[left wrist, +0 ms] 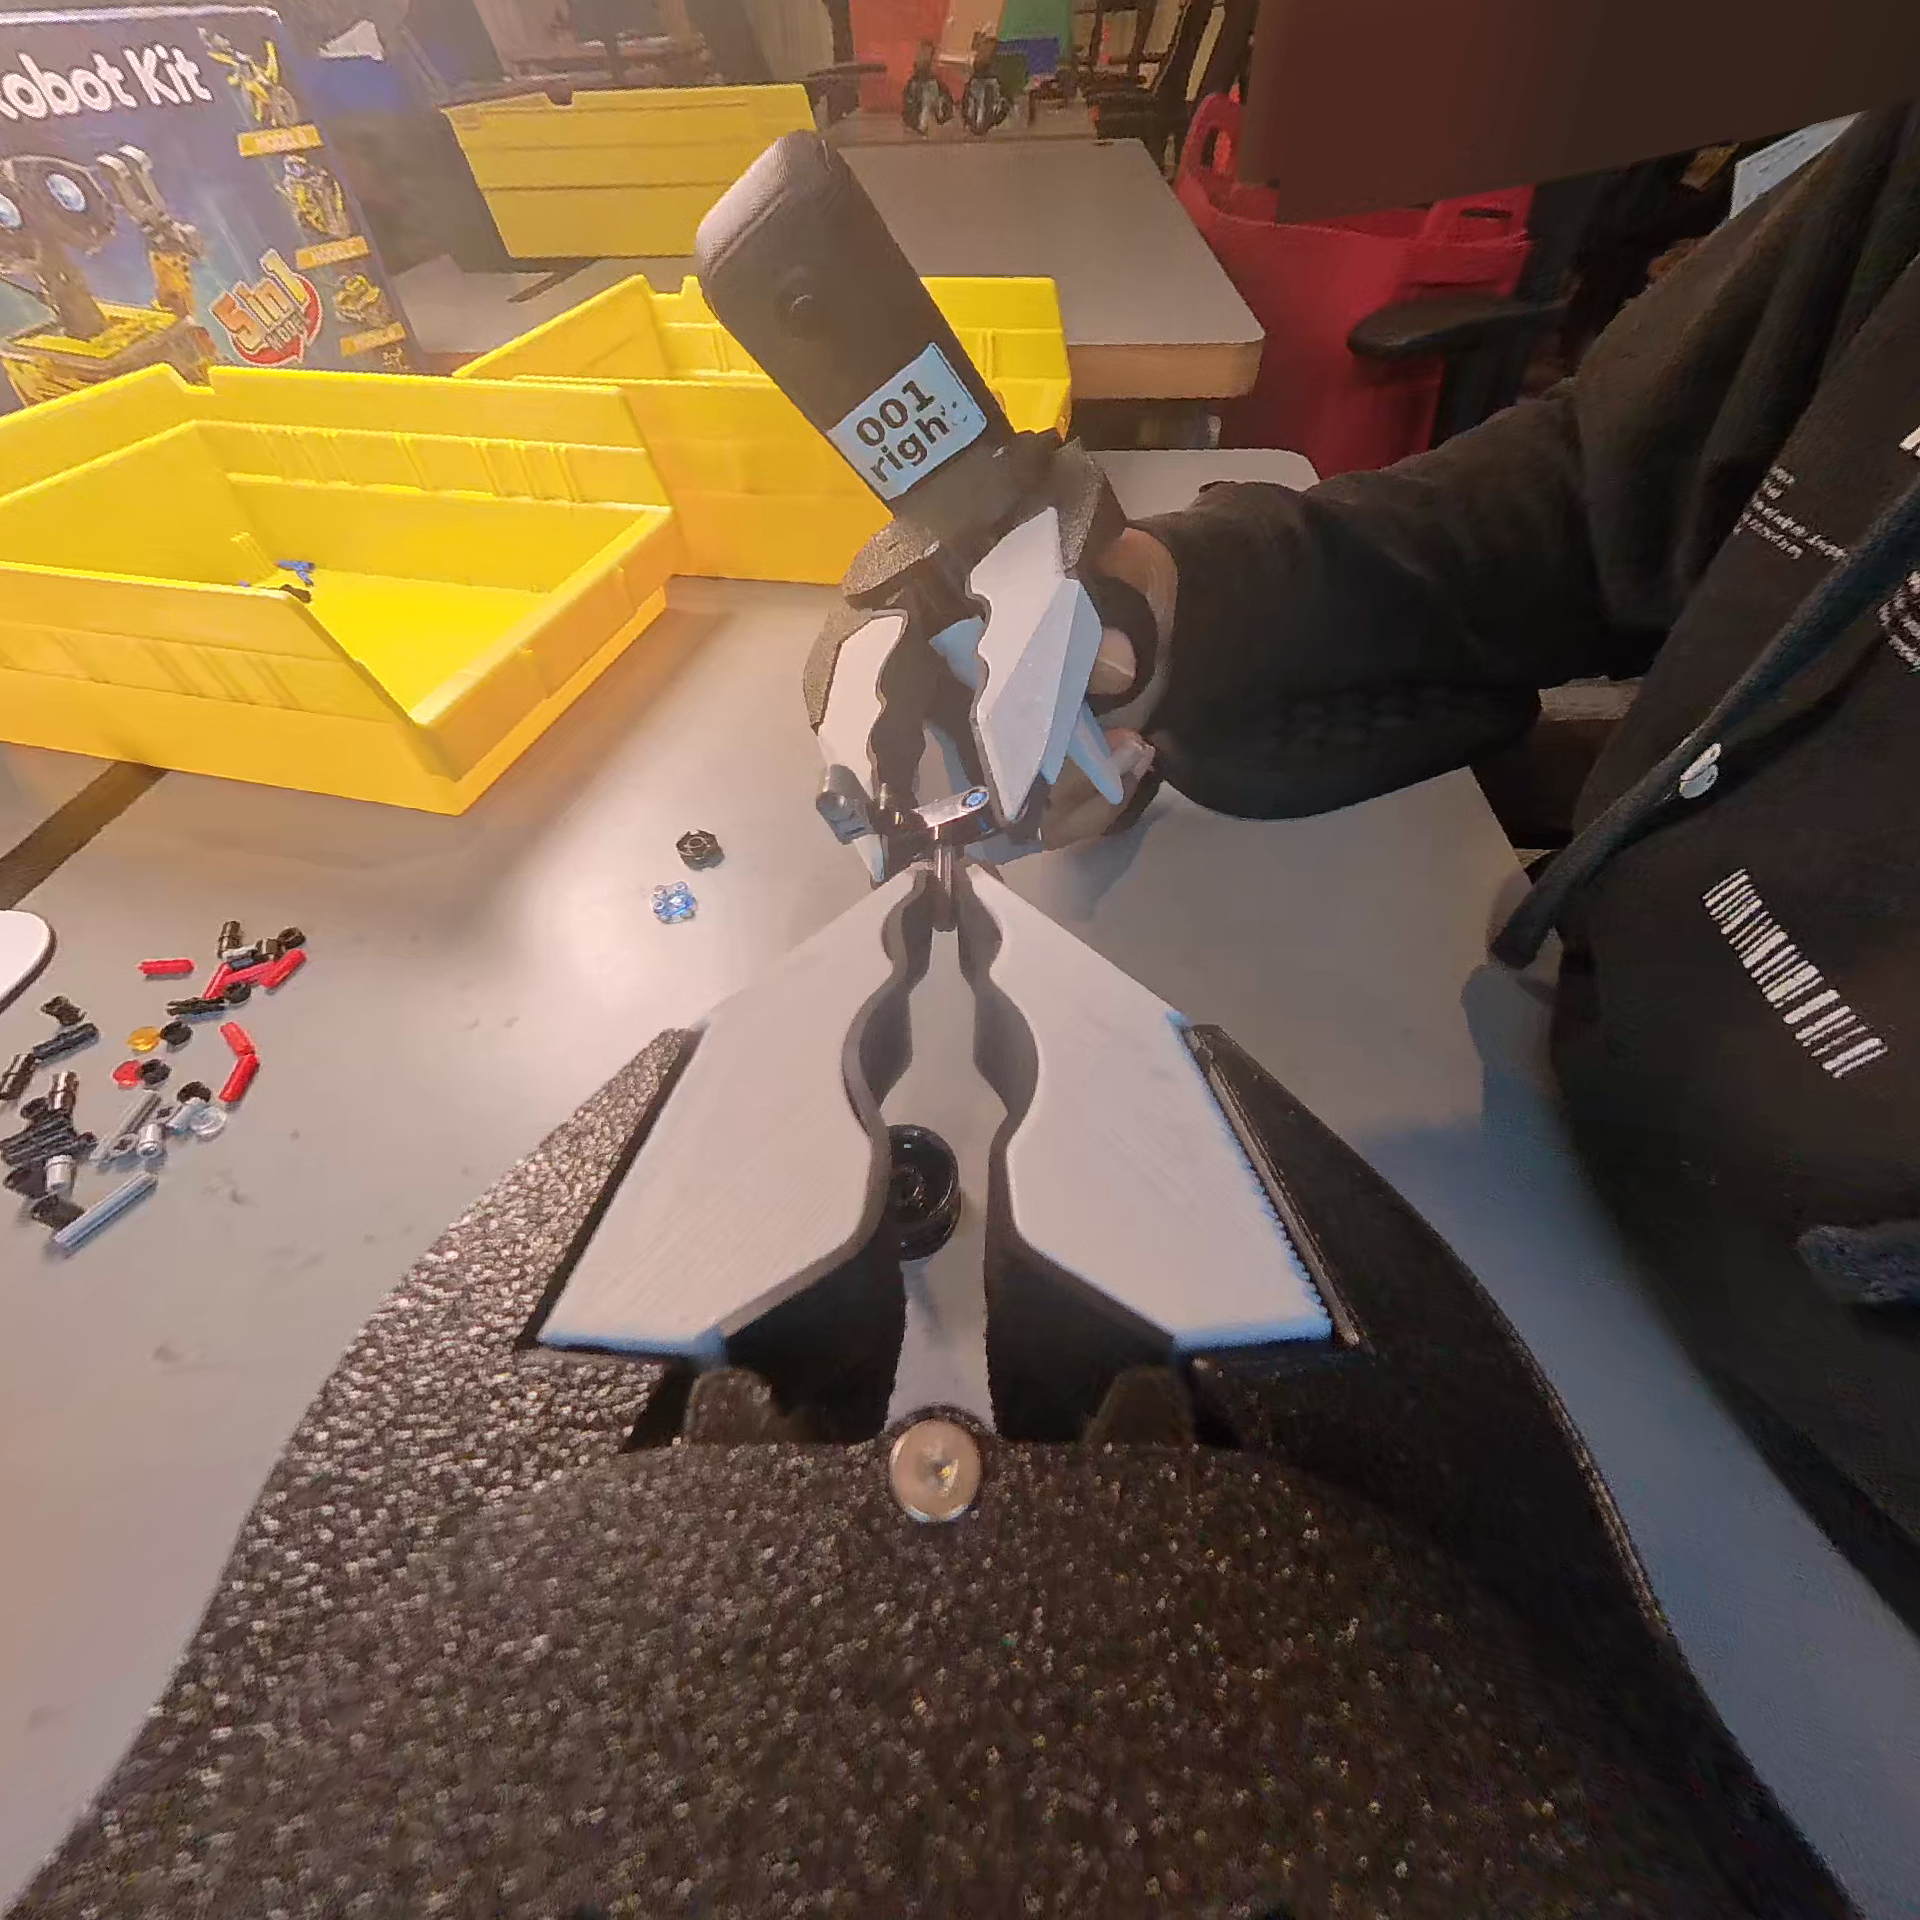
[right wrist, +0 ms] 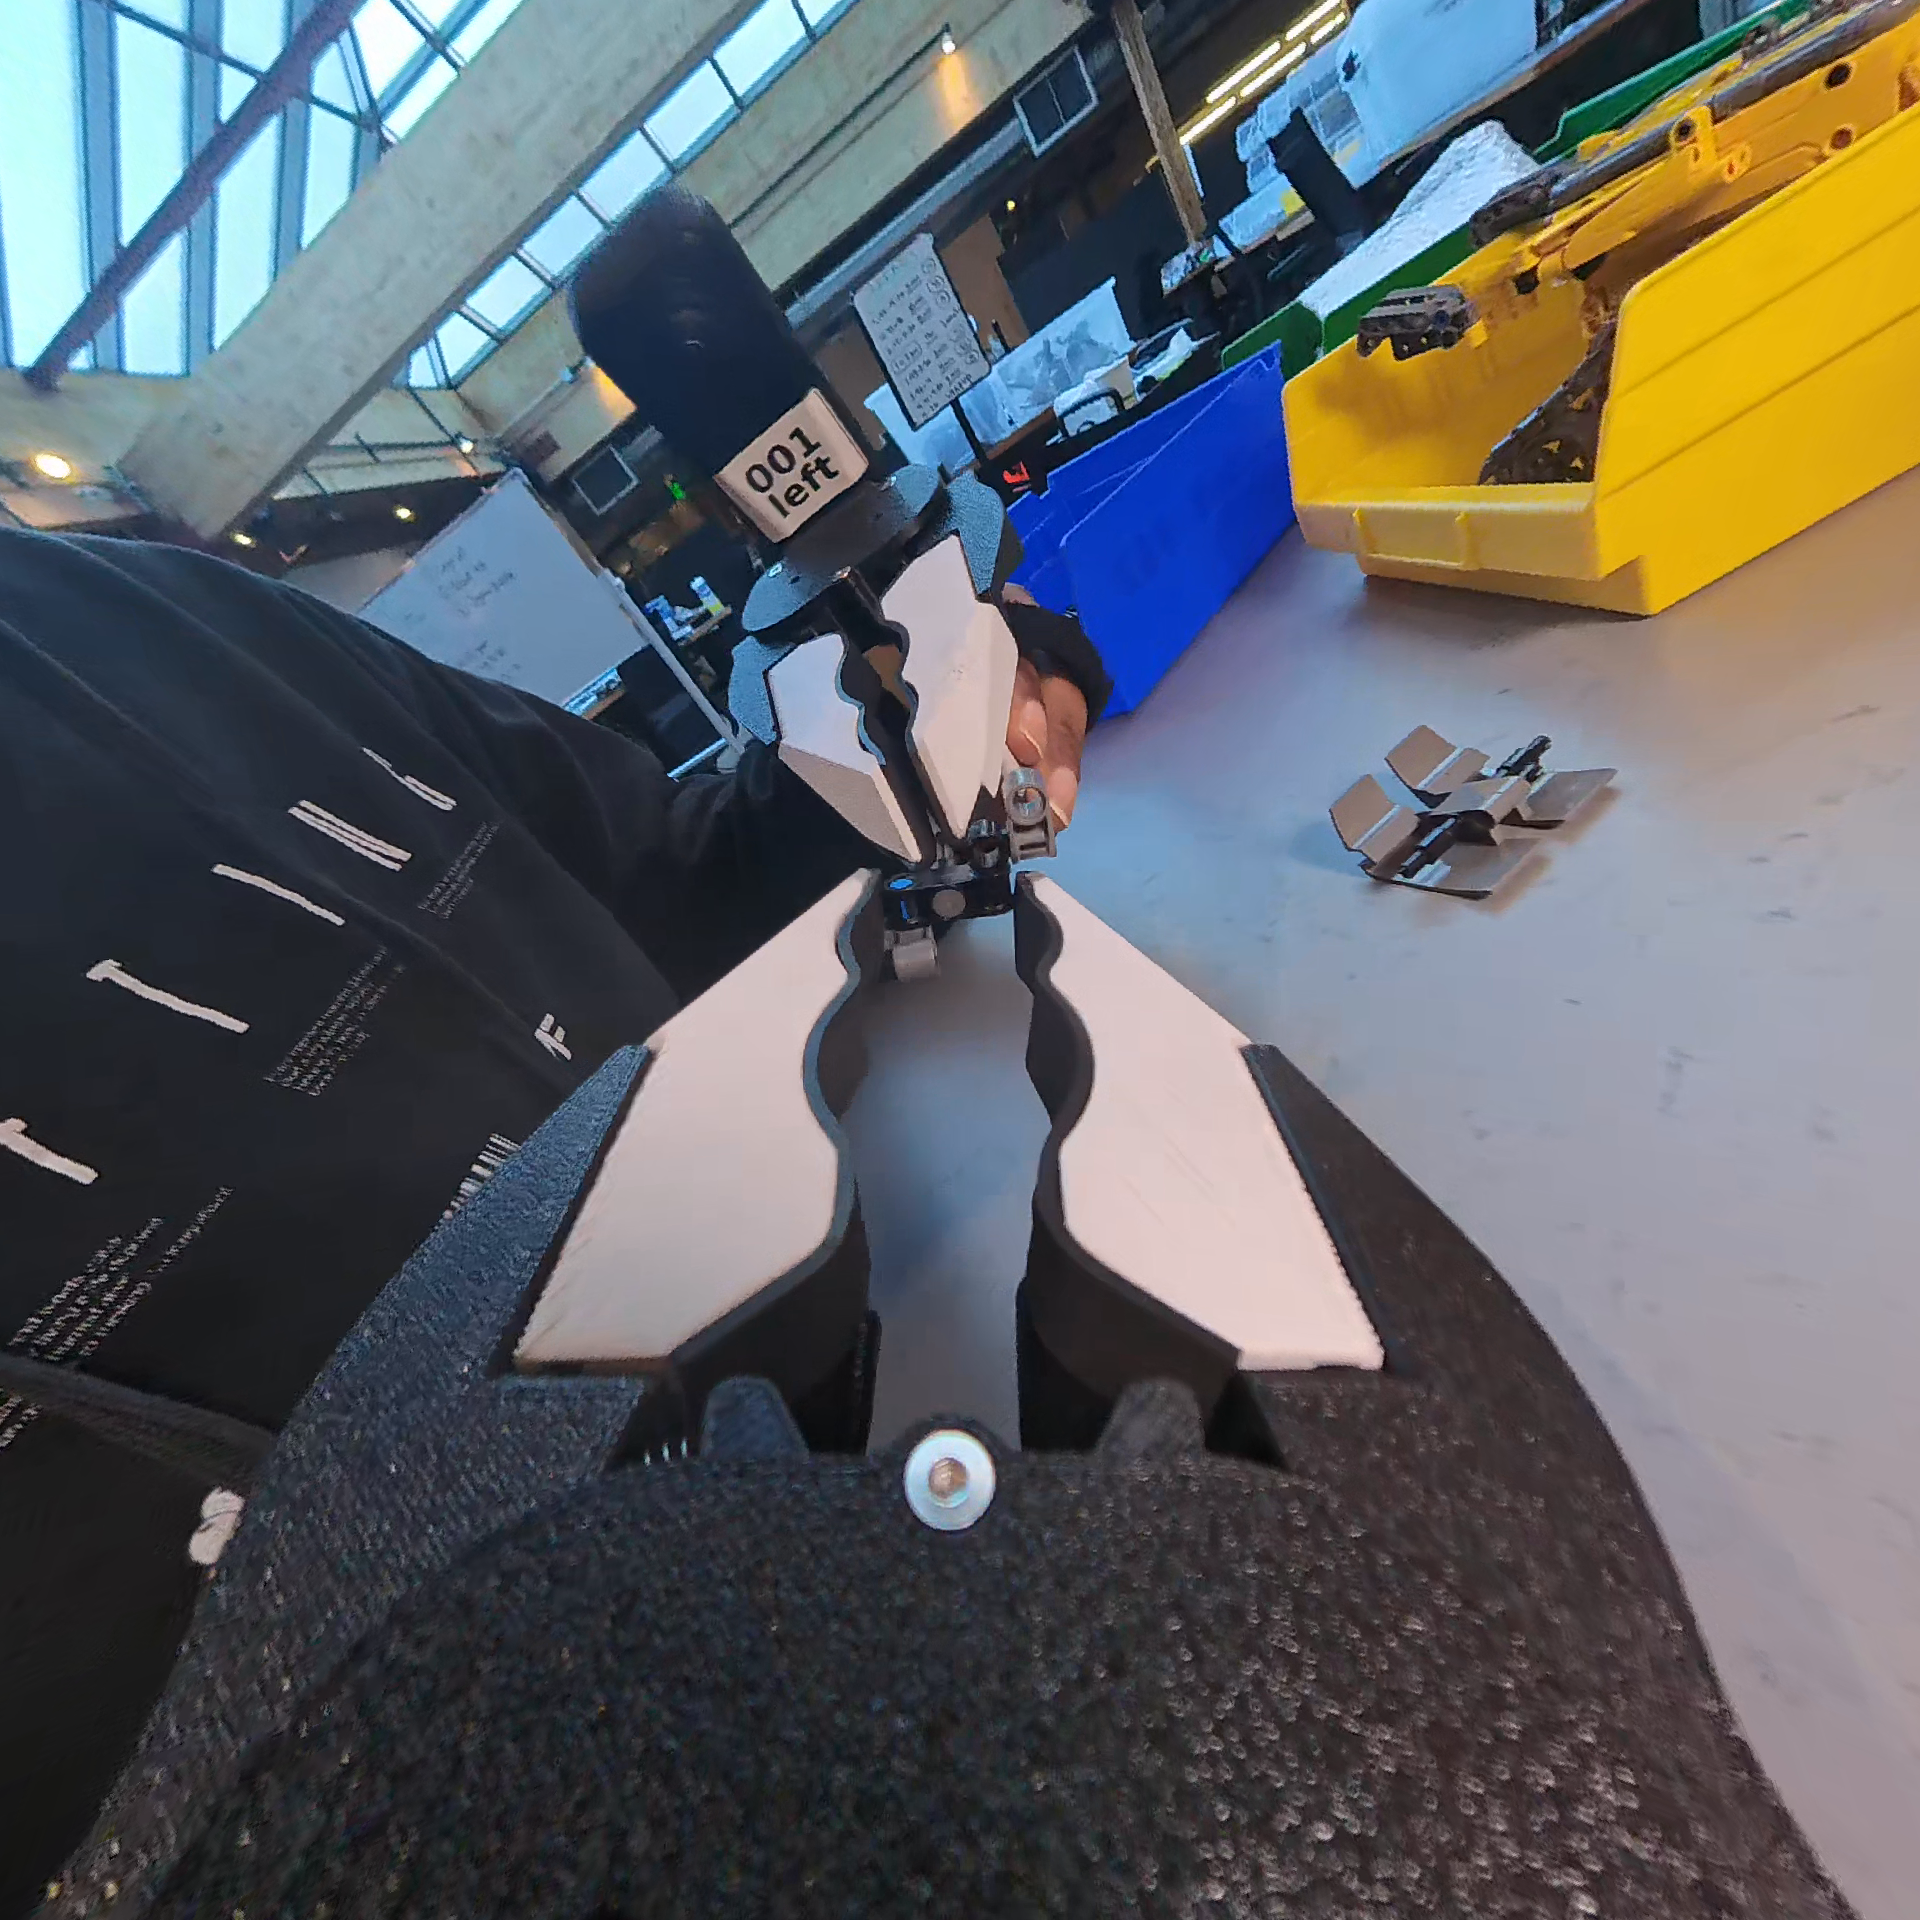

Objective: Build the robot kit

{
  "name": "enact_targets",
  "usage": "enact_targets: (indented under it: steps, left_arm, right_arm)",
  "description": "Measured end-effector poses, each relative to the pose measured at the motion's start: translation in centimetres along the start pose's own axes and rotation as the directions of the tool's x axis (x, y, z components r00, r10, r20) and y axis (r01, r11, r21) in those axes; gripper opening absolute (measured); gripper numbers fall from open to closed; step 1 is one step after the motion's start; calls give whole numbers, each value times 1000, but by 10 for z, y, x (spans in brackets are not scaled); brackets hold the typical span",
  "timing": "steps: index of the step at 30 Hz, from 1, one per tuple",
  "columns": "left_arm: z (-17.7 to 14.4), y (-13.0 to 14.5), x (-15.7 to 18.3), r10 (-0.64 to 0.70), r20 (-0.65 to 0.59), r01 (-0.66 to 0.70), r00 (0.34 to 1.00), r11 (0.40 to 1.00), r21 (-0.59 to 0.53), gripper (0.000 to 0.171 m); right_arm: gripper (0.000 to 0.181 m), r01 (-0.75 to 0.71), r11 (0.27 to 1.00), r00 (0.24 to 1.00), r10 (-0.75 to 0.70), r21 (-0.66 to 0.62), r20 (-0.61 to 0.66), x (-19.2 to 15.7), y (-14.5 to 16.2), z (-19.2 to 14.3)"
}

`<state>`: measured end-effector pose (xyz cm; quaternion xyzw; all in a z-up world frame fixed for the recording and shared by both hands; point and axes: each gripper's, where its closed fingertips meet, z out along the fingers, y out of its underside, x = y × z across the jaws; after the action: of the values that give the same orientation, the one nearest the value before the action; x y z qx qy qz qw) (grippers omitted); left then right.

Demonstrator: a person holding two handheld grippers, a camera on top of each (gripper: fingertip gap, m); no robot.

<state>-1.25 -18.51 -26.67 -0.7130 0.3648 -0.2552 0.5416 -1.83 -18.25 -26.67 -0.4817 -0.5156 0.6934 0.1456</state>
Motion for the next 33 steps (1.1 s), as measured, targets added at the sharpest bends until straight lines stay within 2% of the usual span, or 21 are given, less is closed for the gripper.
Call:
enact_targets:
  steps: [6, 9, 11, 14, 17, 21, 24, 28, 33]
  left_arm:
    - [0, 7, -6, -41, 10, 42, 999, 999, -19, 6]
    - [-4, 32, -9, -52, 2, 52, 999, 986, -160, 28]
    - [-3, 58, -12, -4, 11, 7, 1000, 953, -304, 32]
    - [1, 83, -16, 89, -15, -85, 996, 869, -487, 36]
    - [10, 87, -14, 148, -92, -174, 985, 799, -575, 38]
    - [11, 97, -13, 207, -230, -309, 951, 645, -699, 42]
    - [8, 101, -14, 221, -323, -391, 920, 532, -751, 43]
    - [9, 102, -14, 229, -424, -482, 876, 410, -774, 40]
    - [9, 109, -17, 237, -496, -548, 836, 298, -782, 37]
  right_arm:
    - [24, -7, 1000, 999, 7, -7, -31, 6, 0, -3]
    - [24, -43, 998, 995, 47, 52, -91, 21, -14, -21]
    - [24, -42, 995, 988, 54, 87, -144, 32, -22, -34]
    - [24, -41, 991, 982, 63, 125, -175, 38, -30, -43]
    - [24, -44, 991, 979, 68, 127, -191, 42, -29, -45]
    - [24, -45, 991, 977, 70, 124, -203, 45, -27, -47]
    - [25, -33, 992, 976, 59, 124, -211, 45, -29, -49]
    - [25, -19, 991, 975, 48, 134, -217, 44, -34, -53]
    - [24, -10, 987, 974, 45, 158, -224, 44, -40, -60]
